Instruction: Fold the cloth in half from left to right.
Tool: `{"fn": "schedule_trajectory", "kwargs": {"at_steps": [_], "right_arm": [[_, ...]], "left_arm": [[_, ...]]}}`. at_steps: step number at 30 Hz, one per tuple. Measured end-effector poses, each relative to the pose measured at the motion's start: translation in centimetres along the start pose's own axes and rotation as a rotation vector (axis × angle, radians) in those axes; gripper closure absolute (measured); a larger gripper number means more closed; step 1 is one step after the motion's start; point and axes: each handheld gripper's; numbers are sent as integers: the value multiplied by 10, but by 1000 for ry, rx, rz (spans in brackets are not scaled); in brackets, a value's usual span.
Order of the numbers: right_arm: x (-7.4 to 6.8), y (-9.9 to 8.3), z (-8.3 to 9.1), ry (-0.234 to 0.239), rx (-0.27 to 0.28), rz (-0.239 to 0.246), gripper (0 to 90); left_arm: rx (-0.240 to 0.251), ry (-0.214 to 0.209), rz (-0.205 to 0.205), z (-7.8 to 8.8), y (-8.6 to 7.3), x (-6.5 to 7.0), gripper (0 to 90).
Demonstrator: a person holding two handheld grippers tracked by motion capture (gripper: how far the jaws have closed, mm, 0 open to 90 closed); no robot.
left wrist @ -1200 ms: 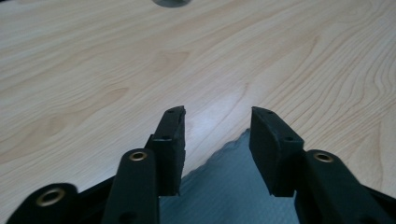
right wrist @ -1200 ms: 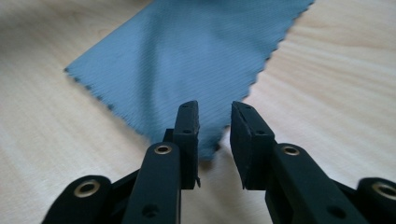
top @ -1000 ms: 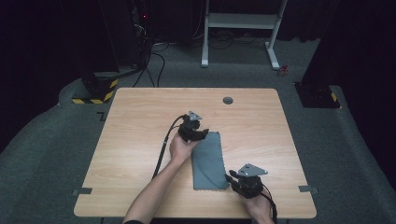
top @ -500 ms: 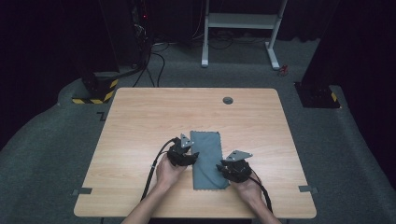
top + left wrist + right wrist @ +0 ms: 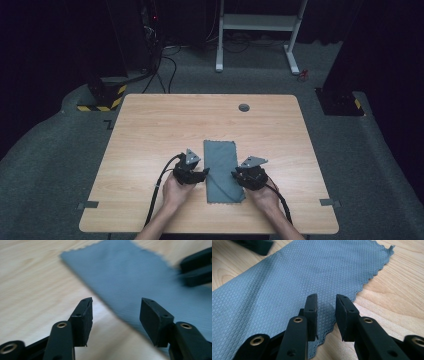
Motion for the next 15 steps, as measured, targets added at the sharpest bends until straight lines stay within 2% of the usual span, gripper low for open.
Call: {"fn": "schedule_trajectory", "kwargs": {"at_steps": [1, 2, 5, 9, 10, 15], "right_arm": [[0, 0, 0, 0, 0, -3, 718], [0, 0, 0, 0, 0, 0, 718], [0, 0, 0, 1, -1, -3, 715], [1, 0, 0, -5, -1, -6, 699], [2, 0, 0, 0, -3, -13, 698], [3, -1, 0, 0, 3, -8, 699]], "left_arm": [[-2, -23, 0, 1, -2, 6, 422], [-10, -29, -18, 2, -3, 11, 415], [-34, -29, -39, 2, -9, 20, 403], [-63, -10, -48, 1, -17, 22, 401], [-57, -3, -65, 3, -19, 23, 400], [-50, -1, -63, 8, -25, 22, 399]]}}
Point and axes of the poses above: each handheld gripper's, and its own axes: z roughly backward along the jaws, y roughly out of its top, x roughly to its right, and after that the axes turned 1 degree about x, right-handed
